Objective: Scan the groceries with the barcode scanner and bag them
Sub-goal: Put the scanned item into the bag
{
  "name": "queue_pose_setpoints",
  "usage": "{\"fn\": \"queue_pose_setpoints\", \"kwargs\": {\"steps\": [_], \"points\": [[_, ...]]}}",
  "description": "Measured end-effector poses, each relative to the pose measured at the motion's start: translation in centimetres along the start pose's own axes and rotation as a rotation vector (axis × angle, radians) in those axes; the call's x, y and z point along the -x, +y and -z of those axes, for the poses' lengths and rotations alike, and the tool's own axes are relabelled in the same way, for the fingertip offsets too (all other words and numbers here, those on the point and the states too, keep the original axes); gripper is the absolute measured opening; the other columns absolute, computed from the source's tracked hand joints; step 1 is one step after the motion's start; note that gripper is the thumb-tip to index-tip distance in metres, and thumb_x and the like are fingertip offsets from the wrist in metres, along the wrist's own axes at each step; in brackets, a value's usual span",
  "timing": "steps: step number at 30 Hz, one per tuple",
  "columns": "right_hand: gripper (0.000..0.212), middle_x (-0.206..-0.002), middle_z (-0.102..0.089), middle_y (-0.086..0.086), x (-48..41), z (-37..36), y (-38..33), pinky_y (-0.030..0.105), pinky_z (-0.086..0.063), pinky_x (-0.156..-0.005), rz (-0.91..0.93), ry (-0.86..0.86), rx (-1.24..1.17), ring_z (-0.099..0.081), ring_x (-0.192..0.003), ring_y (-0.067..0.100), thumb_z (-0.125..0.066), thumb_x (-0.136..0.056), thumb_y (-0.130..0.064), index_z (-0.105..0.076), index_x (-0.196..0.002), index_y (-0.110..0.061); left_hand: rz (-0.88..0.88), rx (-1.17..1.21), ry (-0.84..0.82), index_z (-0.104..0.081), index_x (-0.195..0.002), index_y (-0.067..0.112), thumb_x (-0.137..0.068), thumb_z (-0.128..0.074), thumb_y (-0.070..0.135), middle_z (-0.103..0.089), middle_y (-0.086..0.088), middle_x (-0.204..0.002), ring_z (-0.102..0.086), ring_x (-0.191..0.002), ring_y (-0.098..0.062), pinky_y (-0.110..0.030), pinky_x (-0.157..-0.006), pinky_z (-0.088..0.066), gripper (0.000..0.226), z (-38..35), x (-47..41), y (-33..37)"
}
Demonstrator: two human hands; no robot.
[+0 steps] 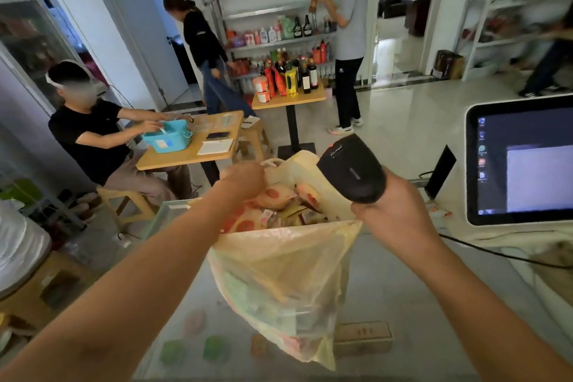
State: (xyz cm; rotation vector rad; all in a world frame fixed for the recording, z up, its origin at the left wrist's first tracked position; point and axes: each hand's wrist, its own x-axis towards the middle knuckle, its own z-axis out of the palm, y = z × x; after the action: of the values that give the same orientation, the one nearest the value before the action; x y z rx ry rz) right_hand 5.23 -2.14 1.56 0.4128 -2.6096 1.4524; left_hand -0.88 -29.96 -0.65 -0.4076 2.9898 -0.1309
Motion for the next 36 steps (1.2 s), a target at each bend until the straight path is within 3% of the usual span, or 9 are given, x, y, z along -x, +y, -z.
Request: {"fn": "queue_pose_setpoints", "kwargs": {"steps": [2, 6, 10, 15, 21, 23, 29, 34, 36], "points": [[0.029, -0.071, -0.057, -0.013, 0.2, 0.3, -0.3, 0.029, -0.042, -0.067, -0.012, 0.042, 0.018, -0.057, -0.075, 0.023, -0.071, -0.075, -0.010, -0.052, -0.082, -0.031, 0.022, 0.016, 0.140, -0.060, -0.127, 0.018, -0.101, -0.051, 0.024, -0.065, -0.009, -0.117, -0.064, -0.106, -0.027, -0.037, -0.087, -0.053, 0.028, 0.4, 0.0, -1.4], [0.025, -0.078, -0.064, 0.002, -0.9, 1.5, -1.5, 0.040, -0.054, -0.070, -0.063, 0.145, 0.032, -0.062, -0.078, 0.033, -0.066, -0.073, -0.008, -0.056, -0.088, -0.025, 0.034, 0.149, 0.364, -0.063, -0.118, 0.017, -0.100, -0.046, 0.015, -0.066, -0.014, -0.109, -0.063, -0.099, -0.033, -0.043, -0.082, -0.053, 0.024, 3.1, 0.6, -4.0], [0.024, -0.074, -0.059, -0.005, -2.4, 2.5, -4.2, 0.032, -0.046, -0.068, -0.001, 0.198, 0.041, -0.060, -0.079, 0.029, -0.065, -0.074, -0.006, -0.055, -0.085, -0.026, 0.079, 0.333, 0.539, -0.066, -0.108, 0.014, -0.094, -0.045, 0.007, -0.067, -0.019, -0.107, -0.062, -0.098, -0.041, -0.047, -0.081, -0.049, 0.026, 6.4, 1.7, -7.1], [0.024, -0.075, -0.060, -0.008, -2.6, 3.2, -6.6, 0.028, -0.041, -0.066, 0.080, 0.196, -0.032, -0.058, -0.073, 0.020, -0.067, -0.074, -0.005, -0.059, -0.086, -0.024, 0.082, 0.478, 0.671, -0.064, -0.095, 0.013, -0.089, -0.042, -0.001, -0.066, -0.019, -0.093, -0.063, -0.082, -0.041, -0.045, -0.066, -0.052, 0.026, 7.3, 5.9, -10.1], [0.021, -0.073, -0.060, -0.006, -2.9, 4.2, -6.7, 0.024, -0.038, -0.061, 0.126, 0.209, -0.083, -0.057, -0.073, 0.021, -0.068, -0.073, -0.004, -0.059, -0.081, -0.022, 0.075, 0.553, 0.789, -0.066, -0.100, 0.008, -0.086, -0.041, -0.003, -0.068, -0.018, -0.100, -0.064, -0.091, -0.038, -0.049, -0.076, -0.054, 0.031, 6.7, 9.1, -10.4], [0.022, -0.076, -0.060, -0.008, -2.8, 4.5, -6.4, 0.025, -0.039, -0.065, 0.112, 0.185, -0.097, -0.058, -0.075, 0.019, -0.068, -0.074, -0.004, -0.060, -0.086, -0.022, 0.117, 0.515, 0.771, -0.066, -0.107, 0.009, -0.088, -0.043, -0.001, -0.067, -0.020, -0.102, -0.063, -0.093, -0.040, -0.050, -0.076, -0.053, 0.031, 6.7, 9.4, -9.8], [0.024, -0.079, -0.061, -0.005, -2.0, 2.7, -2.9, 0.020, -0.036, -0.048, -0.023, 0.042, -0.077, -0.054, -0.067, 0.008, -0.064, -0.077, -0.003, -0.060, -0.093, -0.021, 0.237, 0.392, 0.487, -0.066, -0.118, 0.021, -0.094, -0.052, 0.017, -0.067, -0.015, -0.113, -0.061, -0.107, -0.038, -0.042, -0.081, -0.048, 0.027, 2.8, 9.5, -9.3], [0.026, -0.078, -0.057, -0.010, -3.9, 2.8, -1.5, 0.028, -0.041, -0.070, -0.049, 0.052, -0.077, -0.057, -0.081, 0.023, -0.065, -0.075, -0.005, -0.059, -0.094, -0.022, 0.270, 0.363, 0.369, -0.054, -0.136, 0.025, -0.102, -0.046, 0.024, -0.063, -0.013, -0.126, -0.060, -0.113, -0.036, -0.045, -0.093, -0.050, 0.035, 3.0, 8.8, -8.4], [0.027, -0.078, -0.057, -0.010, -4.2, 2.7, -0.9, 0.029, -0.041, -0.070, -0.066, 0.032, -0.070, -0.057, -0.083, 0.025, -0.065, -0.075, -0.005, -0.059, -0.095, -0.022, 0.235, 0.413, 0.362, -0.051, -0.139, 0.024, -0.104, -0.044, 0.032, -0.063, -0.011, -0.127, -0.060, -0.113, -0.034, -0.045, -0.093, -0.050, 0.037, 2.6, 8.8, -7.9]]}}
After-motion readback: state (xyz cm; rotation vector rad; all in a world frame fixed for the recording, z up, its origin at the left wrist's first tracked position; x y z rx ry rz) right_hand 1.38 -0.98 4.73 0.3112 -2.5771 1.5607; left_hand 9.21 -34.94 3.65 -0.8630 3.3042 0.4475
